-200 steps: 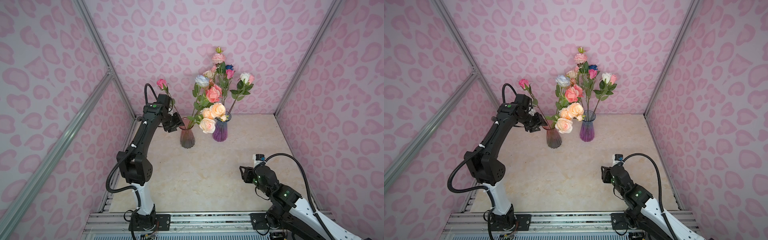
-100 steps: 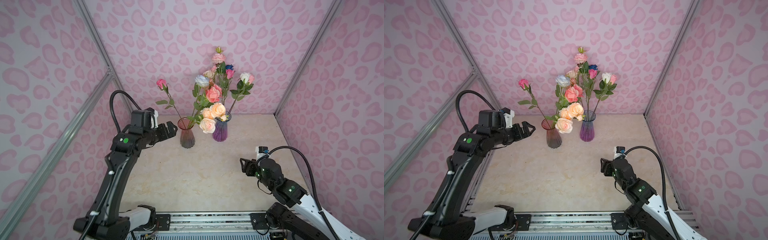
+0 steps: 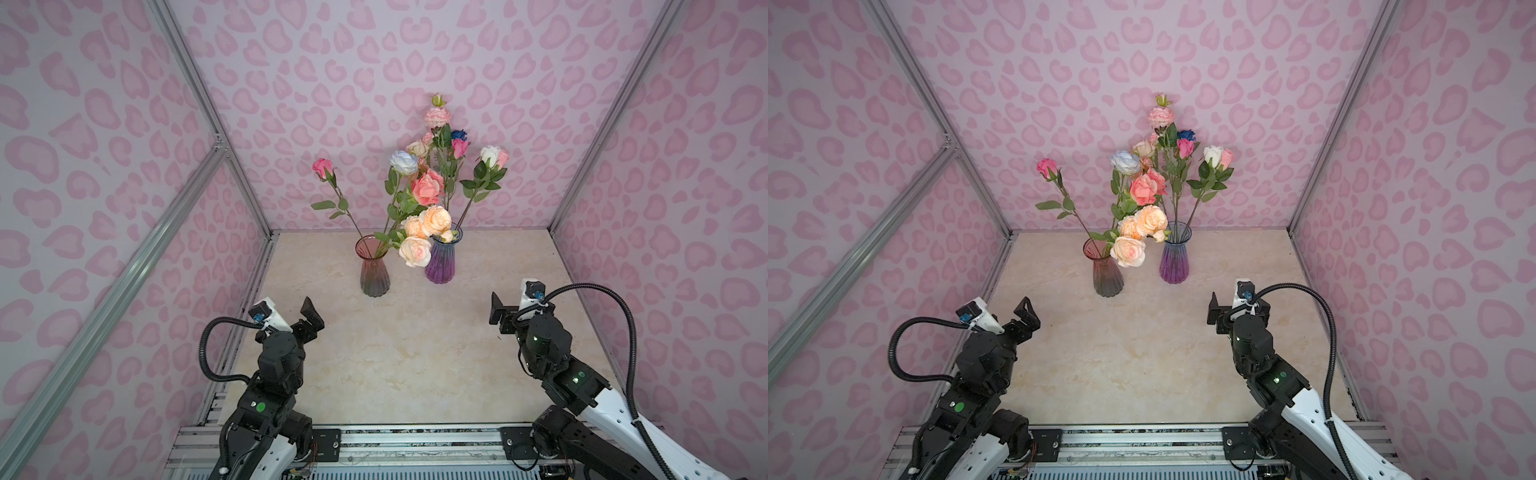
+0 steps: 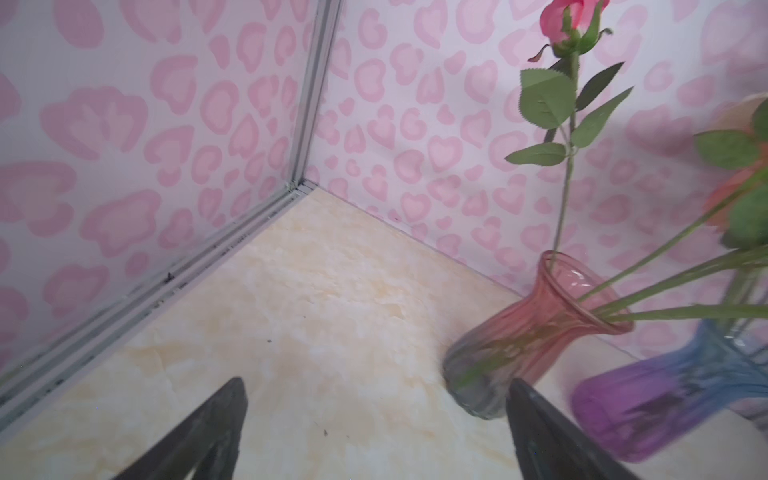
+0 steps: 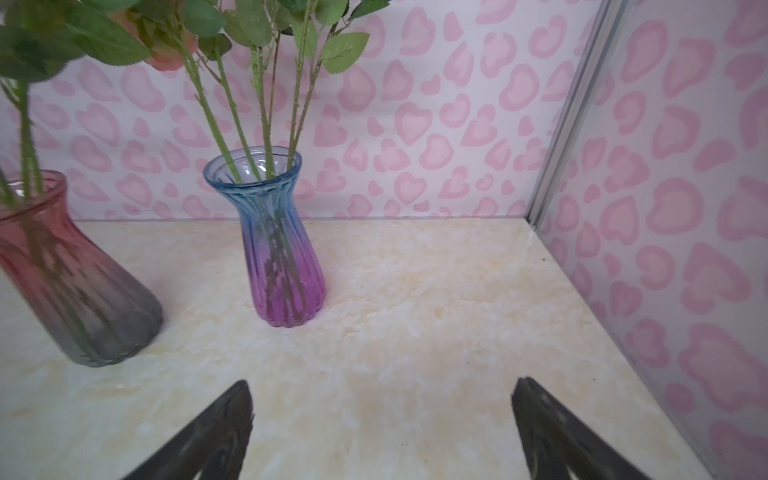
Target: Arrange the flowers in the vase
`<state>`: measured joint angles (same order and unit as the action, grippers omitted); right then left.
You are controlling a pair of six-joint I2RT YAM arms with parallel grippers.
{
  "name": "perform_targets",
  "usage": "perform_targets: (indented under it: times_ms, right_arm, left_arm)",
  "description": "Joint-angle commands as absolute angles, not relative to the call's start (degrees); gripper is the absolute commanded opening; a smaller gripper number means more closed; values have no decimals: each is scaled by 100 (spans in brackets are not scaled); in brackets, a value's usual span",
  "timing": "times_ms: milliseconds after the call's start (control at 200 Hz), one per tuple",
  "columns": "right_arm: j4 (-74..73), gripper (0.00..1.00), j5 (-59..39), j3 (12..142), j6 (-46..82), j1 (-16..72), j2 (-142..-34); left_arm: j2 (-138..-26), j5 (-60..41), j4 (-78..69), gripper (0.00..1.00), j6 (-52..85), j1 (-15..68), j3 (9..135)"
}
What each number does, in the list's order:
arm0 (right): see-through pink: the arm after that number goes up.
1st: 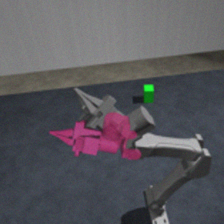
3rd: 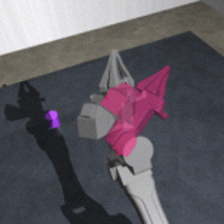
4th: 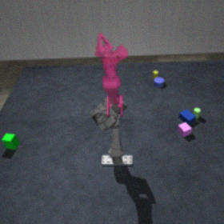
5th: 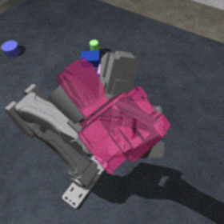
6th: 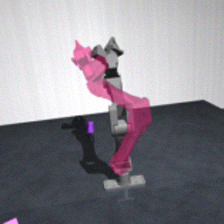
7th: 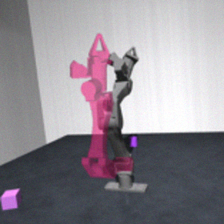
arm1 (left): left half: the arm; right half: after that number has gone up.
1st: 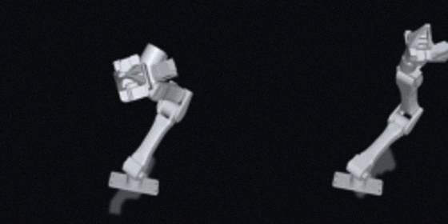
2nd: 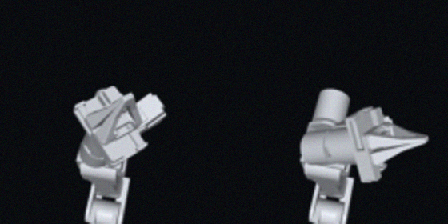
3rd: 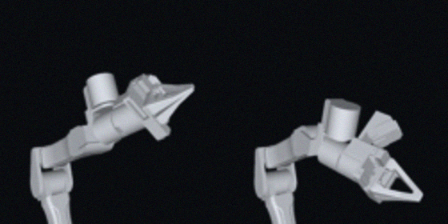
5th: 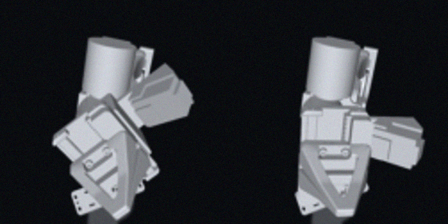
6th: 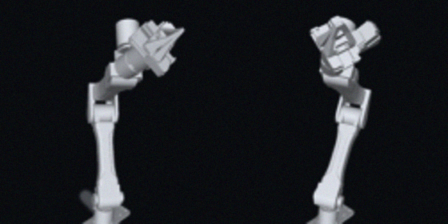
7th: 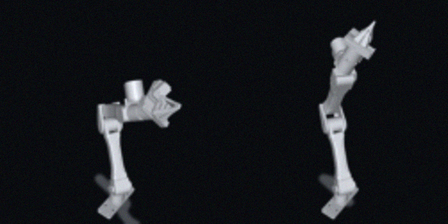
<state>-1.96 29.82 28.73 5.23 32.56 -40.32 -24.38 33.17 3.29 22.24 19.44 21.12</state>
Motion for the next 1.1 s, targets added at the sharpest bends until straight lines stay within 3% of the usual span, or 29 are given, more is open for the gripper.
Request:
perform_targets:
  times_ms: [0,135,260,350,495,550,625,720,815,895,1010,1095]
  right_arm:
    - [-1547,98,2548,2672,-669,2777,-4417]
    - [-2594,98,1937,2390,-795,2067,-5190]
    - [-3711,98,1426,2027,-914,1510,-5934]
    - [-4068,98,1113,1851,-864,1120,-6529]
    - [-5295,99,798,1405,-734,879,-7531]
    - [-6154,100,712,1194,-760,870,-7943]
    - [-6661,100,918,1188,-522,728,-8438]
    - [-7534,100,920,1194,-296,494,-9125]
    - [-5538,100,1271,1887,-77,507,-8740]
    - [-5892,100,508,1919,156,88,-8998]
    - [-5173,100,553,2132,105,114,-8828]
    - [-5542,100,557,2034,119,112,-8924]
  left_arm:
    - [-2845,3856,-2250,98,242,1900,1237]
    - [-4212,3731,-3809,98,940,1268,702]
    - [-6159,3651,-5254,98,453,1127,843]
    - [-7145,3032,-6242,98,217,945,931]
    - [-8191,1495,-6418,98,-112,548,1389]
    - [-8365,1005,-6467,98,205,170,1385]
    - [-8392,1215,-5668,98,454,37,1801]
    - [-8434,1155,-5728,98,471,0,1819]
    - [-8450,1162,-5715,98,473,0,1840]
    - [-8438,1166,-5698,98,462,0,1836]
    - [-8416,1157,-5691,98,464,0,1824]
    - [-8424,1163,-5695,98,464,0,1821]
